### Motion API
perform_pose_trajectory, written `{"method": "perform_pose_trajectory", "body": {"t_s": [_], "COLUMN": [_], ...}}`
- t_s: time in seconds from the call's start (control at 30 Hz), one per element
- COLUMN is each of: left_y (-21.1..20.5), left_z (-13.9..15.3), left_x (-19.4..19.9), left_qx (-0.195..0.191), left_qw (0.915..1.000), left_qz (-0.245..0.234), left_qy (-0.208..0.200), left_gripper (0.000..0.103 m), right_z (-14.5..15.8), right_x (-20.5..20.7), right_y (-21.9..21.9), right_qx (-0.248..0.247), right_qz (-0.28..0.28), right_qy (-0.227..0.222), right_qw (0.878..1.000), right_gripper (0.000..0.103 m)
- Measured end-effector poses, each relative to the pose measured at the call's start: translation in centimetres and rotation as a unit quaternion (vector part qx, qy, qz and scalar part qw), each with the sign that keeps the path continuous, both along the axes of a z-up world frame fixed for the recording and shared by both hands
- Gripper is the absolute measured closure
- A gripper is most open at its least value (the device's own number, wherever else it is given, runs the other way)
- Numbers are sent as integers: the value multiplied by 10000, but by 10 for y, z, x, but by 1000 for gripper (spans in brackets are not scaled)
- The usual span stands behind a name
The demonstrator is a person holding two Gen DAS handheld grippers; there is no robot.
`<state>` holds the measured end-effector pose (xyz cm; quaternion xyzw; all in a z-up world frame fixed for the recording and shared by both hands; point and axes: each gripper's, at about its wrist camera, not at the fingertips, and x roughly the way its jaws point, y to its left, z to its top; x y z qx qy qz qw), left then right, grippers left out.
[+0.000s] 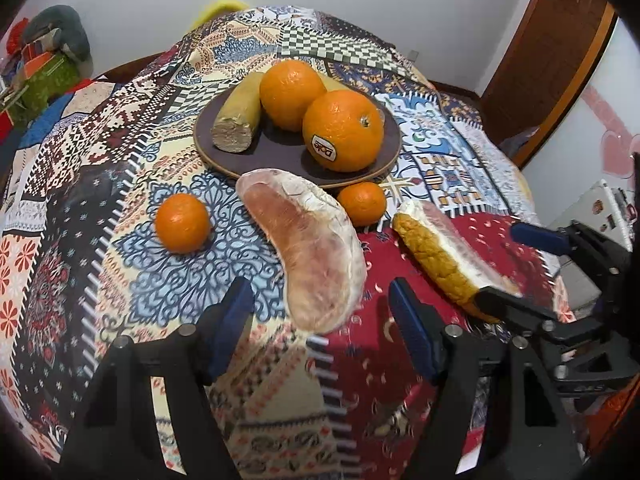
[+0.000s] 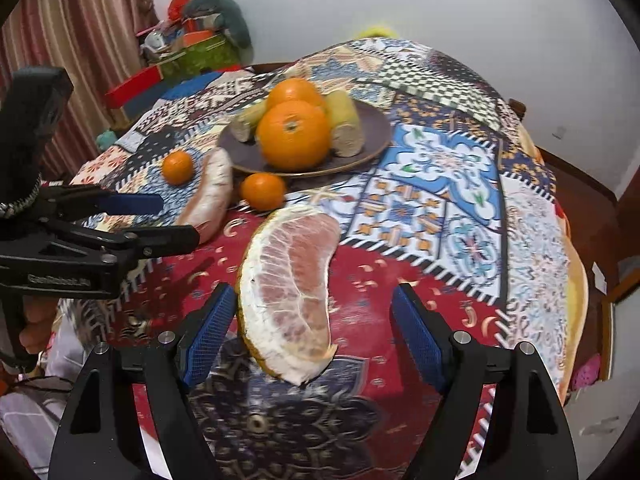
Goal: Organize fruits
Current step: 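Grasp a peeled pomelo segment with the right tool while the left tool grasps another, then carry the pomelo segment in the left tool toward the plate while the right tool carries its segment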
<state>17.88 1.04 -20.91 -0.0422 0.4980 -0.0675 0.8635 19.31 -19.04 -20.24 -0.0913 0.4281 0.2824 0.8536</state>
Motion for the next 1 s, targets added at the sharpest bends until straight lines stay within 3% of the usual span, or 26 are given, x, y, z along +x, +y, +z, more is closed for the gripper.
{"method": "perform_pose_trajectory", "body": {"t_s": [0.3,0.47,0.8,1.0], "left_y": [-9,-10,4,18], "left_z": [-11,-14,-4,5], "left_x": [21,25,8,-13], "left_qx": [119,213,257,273], "left_qw": [9999,9998,9995,9992], "left_qz": [-16,49,72,137], "left_qy": [22,-21,-166,-258], "left_gripper": [44,54,59,63], "right_z": [1,-1,-19,-20], "right_x": [12,9,16,18], "right_y": [-11,3,20,19], "right_qx": [489,501,303,334], "right_qz": [-86,120,190,208], "right_qy": [242,276,354,309], "right_qw": [9985,9983,9987,9987], "right_gripper": [29,29,29,53]}}
